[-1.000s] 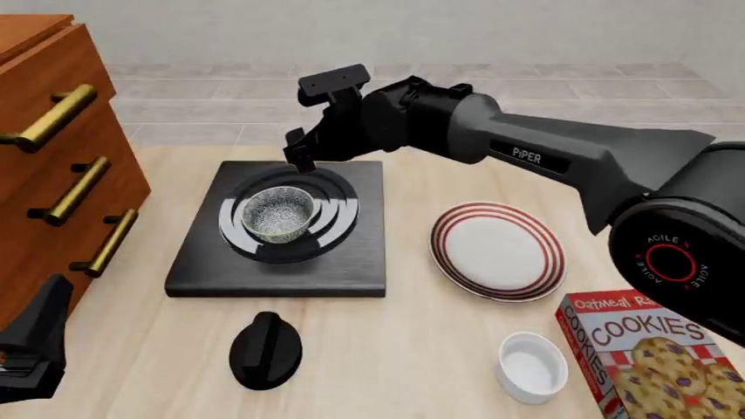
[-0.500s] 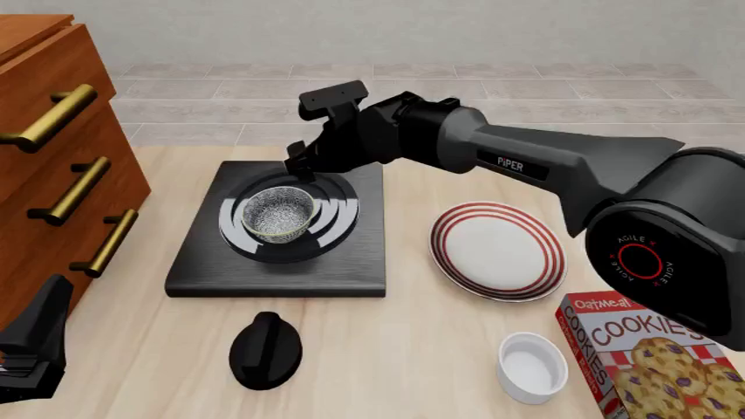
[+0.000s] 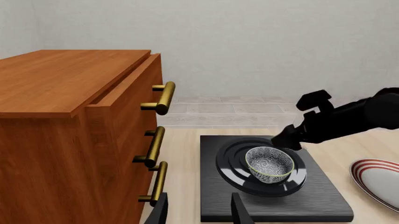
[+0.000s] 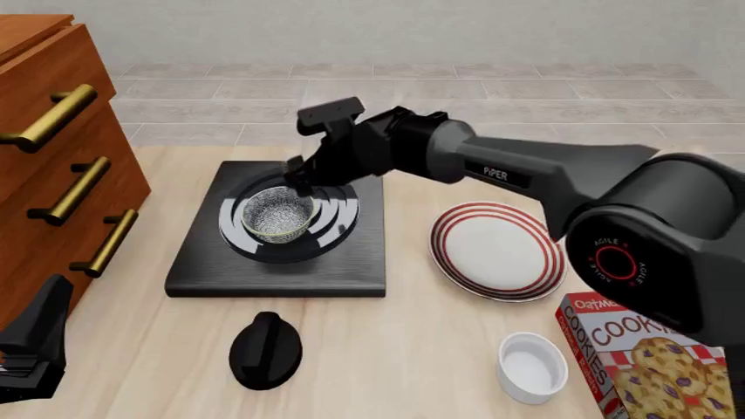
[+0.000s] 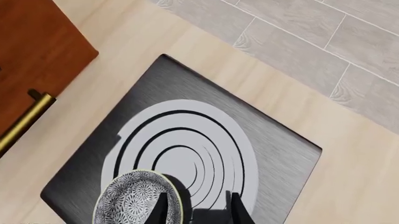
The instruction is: Pick the akita bowl on the stove and place it on the plate.
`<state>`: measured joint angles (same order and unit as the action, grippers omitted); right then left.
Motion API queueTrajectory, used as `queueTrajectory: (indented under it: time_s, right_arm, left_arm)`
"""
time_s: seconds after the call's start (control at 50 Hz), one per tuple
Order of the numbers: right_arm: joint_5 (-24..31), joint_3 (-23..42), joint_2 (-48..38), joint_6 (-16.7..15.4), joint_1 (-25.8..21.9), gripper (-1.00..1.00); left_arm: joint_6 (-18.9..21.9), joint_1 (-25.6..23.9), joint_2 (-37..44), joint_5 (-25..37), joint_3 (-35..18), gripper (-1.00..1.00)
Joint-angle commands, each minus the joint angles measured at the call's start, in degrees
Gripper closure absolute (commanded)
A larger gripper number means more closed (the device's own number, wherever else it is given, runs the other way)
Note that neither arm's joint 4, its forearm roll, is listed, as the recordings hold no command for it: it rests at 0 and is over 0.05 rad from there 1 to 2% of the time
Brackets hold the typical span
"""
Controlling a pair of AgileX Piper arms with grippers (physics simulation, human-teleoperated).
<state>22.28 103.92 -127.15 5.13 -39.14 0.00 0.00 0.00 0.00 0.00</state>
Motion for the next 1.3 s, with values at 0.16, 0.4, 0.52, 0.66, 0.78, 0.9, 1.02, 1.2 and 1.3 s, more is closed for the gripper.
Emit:
queueTrajectory:
  time_s: [0.16,0.4,0.52,0.66,0.78,0.9,1.02,1.2,1.3]
  right_arm:
    - [-0.5,-0.9,-1.5,0.3,-1.3,-1.00]
    - [-0.7,-1.4,-2.0,1.0,-2.0,-1.00]
    - [-1.0,-2.0,-2.6,1.6,-2.0,-1.00]
    - [-0.9,-1.5,-3.5,1.7,-1.6,-1.00]
    - [-1.0,-1.5,-3.8,2.0,-1.7,-1.00]
    - [-1.3,-1.8,-3.9,2.3,-1.8,-1.00]
    - [-1.6,-2.1,-4.0,2.5,-1.9,-1.00]
    - [-3.1,-4.3,-2.8,3.6,-2.6,1.00]
    - [-3.5,-5.3,-1.7,4.0,-2.9,1.00]
  left_arm:
    - [0.0,0.0,0.0,0.0,0.0,-1.00]
    - [0.0,0.0,0.0,0.0,0.0,-1.00]
    - [0.0,0.0,0.0,0.0,0.0,-1.00]
    - [0.0,0.0,0.0,0.0,0.0,-1.00]
    - [0.0,0.0,0.0,0.0,0.0,-1.00]
    - [0.0,0.0,0.0,0.0,0.0,-1.00]
    - [0.0,0.0,0.0,0.0,0.0,-1.00]
    - [0.0,0.0,0.0,0.0,0.0,-1.00]
    - [0.0,0.0,0.0,0.0,0.0,-1.00]
